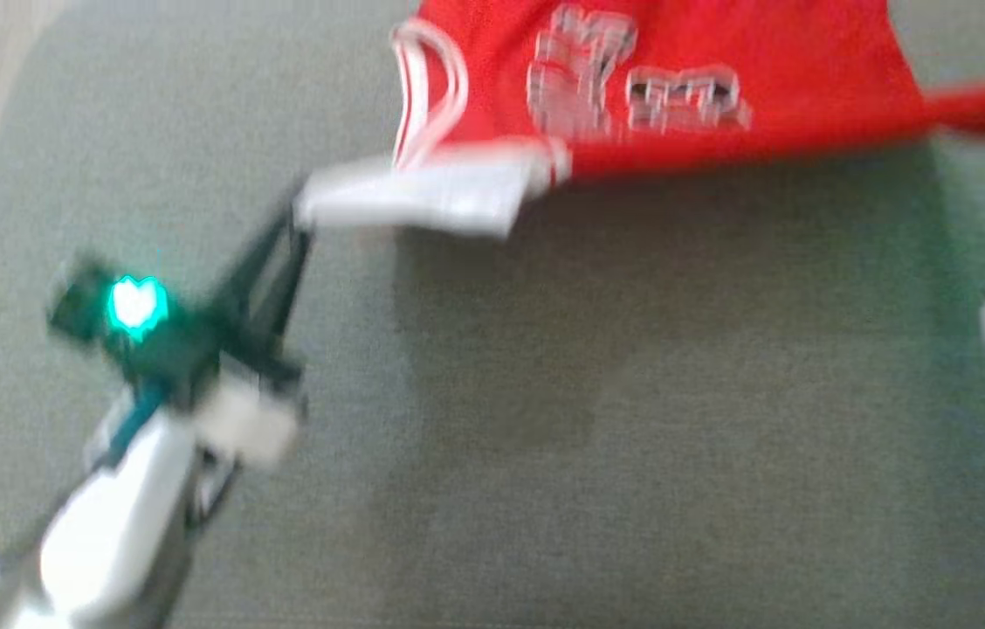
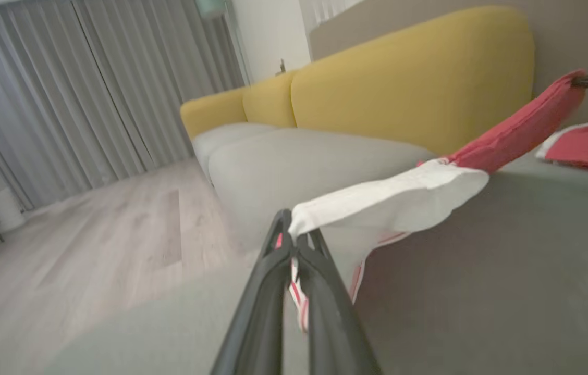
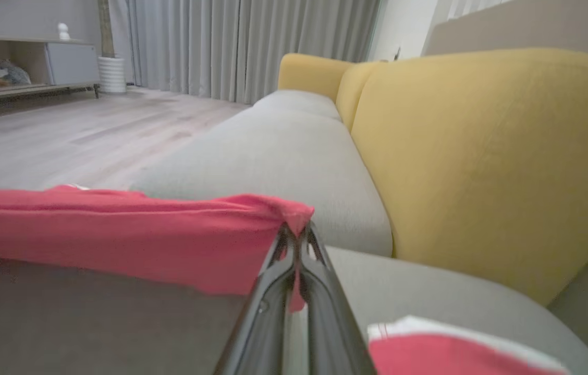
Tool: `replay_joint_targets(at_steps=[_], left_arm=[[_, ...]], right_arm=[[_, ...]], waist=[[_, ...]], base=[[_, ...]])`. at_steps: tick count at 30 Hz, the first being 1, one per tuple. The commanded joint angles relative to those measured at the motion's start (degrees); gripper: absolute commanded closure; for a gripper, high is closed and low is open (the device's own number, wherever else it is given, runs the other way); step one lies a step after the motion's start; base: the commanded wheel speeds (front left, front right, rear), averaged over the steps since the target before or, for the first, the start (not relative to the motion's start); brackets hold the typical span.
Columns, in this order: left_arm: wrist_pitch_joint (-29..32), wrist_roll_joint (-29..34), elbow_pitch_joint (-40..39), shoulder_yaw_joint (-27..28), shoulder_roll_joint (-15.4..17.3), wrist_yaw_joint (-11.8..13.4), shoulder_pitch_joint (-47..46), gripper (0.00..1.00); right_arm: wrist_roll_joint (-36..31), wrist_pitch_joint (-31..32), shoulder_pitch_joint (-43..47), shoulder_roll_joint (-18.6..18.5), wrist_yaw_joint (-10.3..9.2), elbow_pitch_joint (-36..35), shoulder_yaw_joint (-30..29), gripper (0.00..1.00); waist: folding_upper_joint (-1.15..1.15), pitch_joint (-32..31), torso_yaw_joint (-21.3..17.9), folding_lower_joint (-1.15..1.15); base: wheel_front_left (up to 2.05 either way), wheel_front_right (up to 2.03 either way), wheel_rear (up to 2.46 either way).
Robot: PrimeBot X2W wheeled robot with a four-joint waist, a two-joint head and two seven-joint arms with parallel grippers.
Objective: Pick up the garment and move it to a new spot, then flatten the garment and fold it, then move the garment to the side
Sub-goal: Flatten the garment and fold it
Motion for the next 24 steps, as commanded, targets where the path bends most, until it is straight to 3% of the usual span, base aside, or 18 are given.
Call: replay_joint_targets(at_steps=[1,7,12,18,24], left_arm=[[0.4,-0.8,-2.7,1.9,2.8,0.8,1.3,1.0],[6.4,-4.4,-13.5,-0.1,5.4,4.7,22.1,1.0],[9.9,-6.7,-21.0,-0.1,6.9,7.1,30.1,1.0],[11.7,-6.9,-21.0,0.3,6.8,5.5,24.2,1.0],[12.5,-7.7,-13.2,0.5,3.9,1.4,10.2,1.0]], right_arm=[[0.8,-0.3,1.5,-0.3,0.21,-2.3,0.1,1.0],[2.0,0.2,18.5,1.8,0.21,-8.6,-3.8,1.0],[1.4,4.1,29.0,5.6,0.21,-17.8,-7.3,1.0],[0.6,8.3,28.6,8.0,0.21,-21.7,-8.1,1.0],[0.2,10.0,20.6,8.6,0.21,-17.7,-7.9,1.0]], waist=[[0.0,-1.8,-0.9,0.02],[0.0,-5.9,-2.0,0.02],[0.0,-6.7,-2.6,0.02],[0.0,-4.2,-3.3,0.02],[0.0,0.2,-3.8,0.02]], base=[[0.0,0.0,0.0],[0.0,0.0,0.0],[0.0,0.0,0.0],[0.0,0.0,0.0],[0.0,0.0,0.0]])
